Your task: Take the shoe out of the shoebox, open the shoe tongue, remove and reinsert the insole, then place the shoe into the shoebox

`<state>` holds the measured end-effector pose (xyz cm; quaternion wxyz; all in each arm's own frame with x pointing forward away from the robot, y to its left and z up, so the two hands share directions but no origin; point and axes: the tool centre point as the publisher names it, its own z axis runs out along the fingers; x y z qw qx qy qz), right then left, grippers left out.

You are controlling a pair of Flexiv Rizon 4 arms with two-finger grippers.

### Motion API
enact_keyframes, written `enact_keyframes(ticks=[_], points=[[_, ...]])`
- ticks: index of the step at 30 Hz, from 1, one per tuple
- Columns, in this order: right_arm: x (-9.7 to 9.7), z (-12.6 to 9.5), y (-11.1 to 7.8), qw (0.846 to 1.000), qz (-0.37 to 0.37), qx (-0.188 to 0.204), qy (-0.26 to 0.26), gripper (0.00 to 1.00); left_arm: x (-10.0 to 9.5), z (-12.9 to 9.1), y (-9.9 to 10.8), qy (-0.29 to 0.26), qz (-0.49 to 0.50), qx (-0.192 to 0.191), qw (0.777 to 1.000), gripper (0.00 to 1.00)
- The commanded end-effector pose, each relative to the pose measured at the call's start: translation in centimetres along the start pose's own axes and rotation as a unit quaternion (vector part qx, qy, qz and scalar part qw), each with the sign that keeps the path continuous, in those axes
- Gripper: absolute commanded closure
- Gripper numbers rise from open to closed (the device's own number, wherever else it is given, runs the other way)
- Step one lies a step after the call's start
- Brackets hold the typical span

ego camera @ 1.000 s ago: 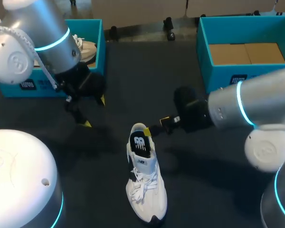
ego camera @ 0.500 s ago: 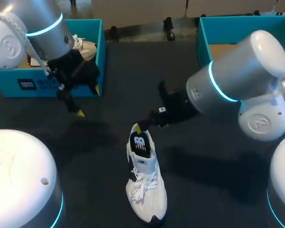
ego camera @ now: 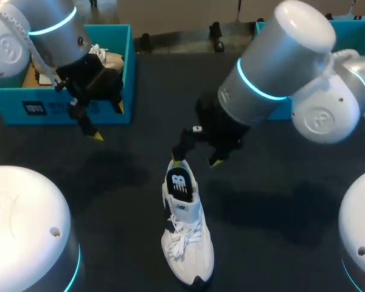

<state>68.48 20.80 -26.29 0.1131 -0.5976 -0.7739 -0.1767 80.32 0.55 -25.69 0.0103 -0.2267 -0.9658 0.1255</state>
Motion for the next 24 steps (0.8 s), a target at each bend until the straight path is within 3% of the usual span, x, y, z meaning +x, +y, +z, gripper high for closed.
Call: enact_keyframes(ticks=[1, 2, 3, 4, 6, 8, 13, 24], points=[[1.1, 0.6, -0.2, 0.991, 0.01, -0.004, -0.136, 0.0, -0.3, -0.8, 0.3, 0.005, 0.005, -0.001, 1.0, 0.0], [1.2, 0.7, -0.3, 0.99, 0.008, -0.009, -0.141, 0.04, -0.5, -0.8, 0.4, 0.005, 0.005, -0.001, 1.0, 0.0], [1.3, 0.8, -0.4, 0.989, 0.011, -0.009, -0.15, 0.15, -0.7, -1.0, 0.5, 0.005, 0.002, -0.001, 1.0, 0.0], [1.4, 1.0, -0.5, 0.987, 0.015, -0.007, -0.159, 0.41, -0.9, -1.1, 0.6, 0.005, 0.0, 0.0, 1.0, 0.0], [1.6, 1.2, -0.7, 0.985, 0.008, -0.013, -0.171, 0.61, -1.3, -1.3, 0.8, 0.005, -0.001, 0.0, 1.0, 0.0], [1.8, 1.5, -0.8, 0.983, 0.004, -0.019, -0.183, 1.0, -1.3, -1.3, 0.8, 0.005, -0.001, 0.0, 1.0, 0.0], [1.8, 2.1, -1.3, 0.978, 0.05, -0.055, -0.195, 1.0, -1.3, -1.3, 0.8, 0.005, -0.001, 0.0, 1.0, 0.0], [1.8, 2.1, -1.3, 0.978, 0.05, -0.055, -0.195, 1.0, -1.3, -1.3, 0.8, 0.005, -0.001, 0.0, 1.0, 0.0]])
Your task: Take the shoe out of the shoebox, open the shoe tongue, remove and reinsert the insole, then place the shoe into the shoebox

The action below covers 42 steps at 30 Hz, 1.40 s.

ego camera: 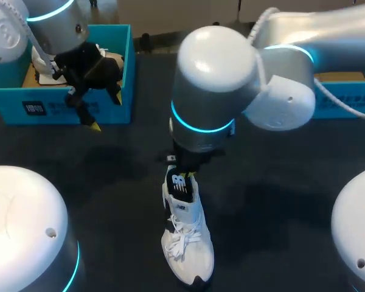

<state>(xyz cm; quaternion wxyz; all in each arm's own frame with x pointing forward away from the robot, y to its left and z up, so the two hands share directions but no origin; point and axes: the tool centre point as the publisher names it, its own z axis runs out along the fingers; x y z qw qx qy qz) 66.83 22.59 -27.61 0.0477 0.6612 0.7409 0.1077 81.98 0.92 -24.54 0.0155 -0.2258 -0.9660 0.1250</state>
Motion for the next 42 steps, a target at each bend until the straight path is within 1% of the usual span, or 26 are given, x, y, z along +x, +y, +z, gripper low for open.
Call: enact_keyframes(ticks=[1, 2, 4, 9, 13, 17, 21, 24, 33, 36, 38, 42], points=[[0.4, 0.1, 0.0, 1.0, 0.0, 0.0, -0.022, 1.0, 0.0, 0.0, 0.0, 0.0, 0.0, -0.001, 1.0, 0.0], [0.4, 0.1, 0.0, 1.0, 0.0, 0.0, -0.022, 1.0, 0.0, 0.0, 0.0, 0.0, 0.0, -0.001, 1.0, 0.0], [0.7, 0.4, -0.1, 0.999, -0.006, -0.013, -0.031, 1.0, -0.1, 0.0, 0.4, 0.003, 0.008, 0.001, 1.0, 0.0], [0.8, 1.5, -1.0, 0.998, -0.004, -0.048, -0.039, 1.0, -0.7, -0.4, 1.5, 0.017, 0.019, 0.018, 1.0, 0.0], [1.0, 2.1, -1.3, 0.997, -0.005, -0.063, -0.048, 1.0, -1.0, -0.8, 2.1, 0.025, 0.011, 0.036, 0.999, 0.0], [1.1, 2.5, -1.1, 0.996, -0.01, -0.076, -0.05, 1.0, -1.1, -1.1, 2.3, 0.024, 0.014, 0.042, 0.999, 0.0], [1.2, 2.8, -0.4, 0.994, -0.018, -0.089, -0.055, 1.0, -1.2, -1.3, 2.2, 0.021, 0.022, 0.04, 0.999, 0.0], [1.6, 3.2, 0.2, 0.993, -0.022, -0.093, -0.064, 1.0, -1.3, -1.4, 2.2, 0.02, 0.036, 0.028, 0.999, 0.0], [2.4, 4.2, 0.8, 0.989, -0.02, -0.122, -0.087, 1.0, -1.3, -1.4, 2.2, 0.02, 0.036, 0.028, 0.999, 0.0], [3.0, 4.6, 0.8, 0.987, -0.008, -0.122, -0.099, 1.0, -1.3, -1.4, 2.2, 0.02, 0.036, 0.028, 0.999, 0.0], [3.3, 5.1, 0.8, 0.988, 0.0, -0.115, -0.107, 1.0, -1.3, -1.4, 2.2, 0.02, 0.036, 0.028, 0.999, 0.0], [3.1, 6.3, 0.6, 0.987, 0.011, -0.114, -0.113, 1.0, -1.3, -1.4, 2.2, 0.02, 0.036, 0.028, 0.999, 0.0]])
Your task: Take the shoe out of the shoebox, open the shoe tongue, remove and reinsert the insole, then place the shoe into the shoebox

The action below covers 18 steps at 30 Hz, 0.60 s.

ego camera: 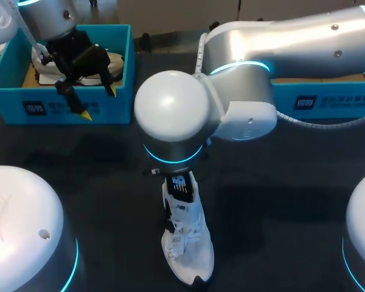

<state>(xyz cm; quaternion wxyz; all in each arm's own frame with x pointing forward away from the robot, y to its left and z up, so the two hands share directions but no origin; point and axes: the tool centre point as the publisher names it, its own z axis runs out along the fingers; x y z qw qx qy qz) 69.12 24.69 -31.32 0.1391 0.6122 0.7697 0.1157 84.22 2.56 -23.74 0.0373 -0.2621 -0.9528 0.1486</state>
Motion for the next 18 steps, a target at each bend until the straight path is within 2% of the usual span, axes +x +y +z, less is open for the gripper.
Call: enact_keyframes(ticks=[1, 9, 18], points=[[1.8, 1.9, -1.1, 0.994, 0.077, -0.043, -0.066, 1.0, 0.1, 0.0, 0.0, 0.0, 0.0, -0.001, 1.0, 0.0], [1.2, 3.9, -1.7, 0.993, 0.086, -0.057, -0.05, 1.0, 0.1, 0.0, 0.0, 0.0, 0.0, -0.001, 1.0, 0.0], [0.2, 5.1, -2.6, 0.991, 0.105, -0.071, -0.037, 1.0, 0.1, 0.0, 0.0, 0.0, 0.0, -0.001, 1.0, 0.0]])
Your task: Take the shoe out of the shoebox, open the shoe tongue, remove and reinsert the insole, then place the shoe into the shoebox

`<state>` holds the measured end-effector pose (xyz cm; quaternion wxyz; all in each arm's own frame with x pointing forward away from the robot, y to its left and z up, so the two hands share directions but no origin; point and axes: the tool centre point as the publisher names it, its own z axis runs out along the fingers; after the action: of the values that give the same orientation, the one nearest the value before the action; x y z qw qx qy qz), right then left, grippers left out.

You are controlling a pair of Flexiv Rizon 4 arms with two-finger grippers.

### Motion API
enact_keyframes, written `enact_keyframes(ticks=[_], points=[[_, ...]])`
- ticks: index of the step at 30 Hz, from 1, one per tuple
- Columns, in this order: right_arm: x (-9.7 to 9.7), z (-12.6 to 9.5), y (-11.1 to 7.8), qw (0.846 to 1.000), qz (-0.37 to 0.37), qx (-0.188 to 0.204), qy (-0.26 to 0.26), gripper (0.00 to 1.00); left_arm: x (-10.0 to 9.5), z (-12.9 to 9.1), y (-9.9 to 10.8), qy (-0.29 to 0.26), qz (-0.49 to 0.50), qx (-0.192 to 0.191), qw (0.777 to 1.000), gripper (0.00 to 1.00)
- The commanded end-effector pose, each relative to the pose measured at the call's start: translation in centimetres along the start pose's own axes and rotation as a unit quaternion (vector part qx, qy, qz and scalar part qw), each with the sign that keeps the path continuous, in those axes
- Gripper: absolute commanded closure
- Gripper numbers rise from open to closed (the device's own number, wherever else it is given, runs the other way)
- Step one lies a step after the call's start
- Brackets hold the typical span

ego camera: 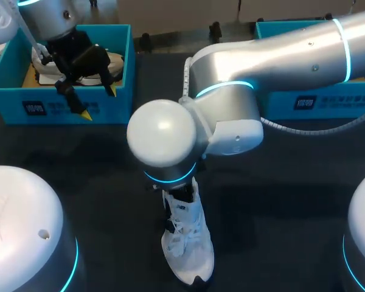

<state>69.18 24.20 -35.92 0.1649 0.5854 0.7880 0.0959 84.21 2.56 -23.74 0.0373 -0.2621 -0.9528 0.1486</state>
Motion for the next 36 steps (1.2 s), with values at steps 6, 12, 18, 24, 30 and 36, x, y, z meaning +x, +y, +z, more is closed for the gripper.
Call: enact_keyframes(ticks=[6, 12, 18, 24, 30, 36], points=[[-0.5, 1.6, -1.2, 0.984, 0.151, -0.091, 0.005, 1.0, 0.1, -0.1, 0.0, 0.0, 0.0, -0.001, 1.0, 0.0], [-1.5, 2.4, -0.6, 0.984, 0.148, -0.101, 0.012, 1.0, 0.1, -0.1, 0.0, 0.0, 0.0, -0.001, 1.0, 0.0], [-1.5, 3.7, 0.1, 0.985, 0.153, -0.083, 0.022, 1.0, 0.1, -0.1, 0.0, 0.0, 0.0, -0.001, 1.0, 0.0], [-0.8, 4.7, 0.1, 0.985, 0.155, -0.063, 0.031, 1.0, 0.1, -0.1, 0.0, 0.0, 0.0, -0.001, 1.0, 0.0], [-0.6, 4.4, 0.2, 0.984, 0.169, -0.046, 0.029, 1.0, 0.1, -0.1, 0.0, 0.0, 0.0, -0.001, 1.0, 0.0], [-0.6, 3.5, 0.5, 0.984, 0.171, -0.048, 0.024, 1.0, 0.1, -0.1, 0.0, 0.0, 0.0, -0.001, 1.0, 0.0]])
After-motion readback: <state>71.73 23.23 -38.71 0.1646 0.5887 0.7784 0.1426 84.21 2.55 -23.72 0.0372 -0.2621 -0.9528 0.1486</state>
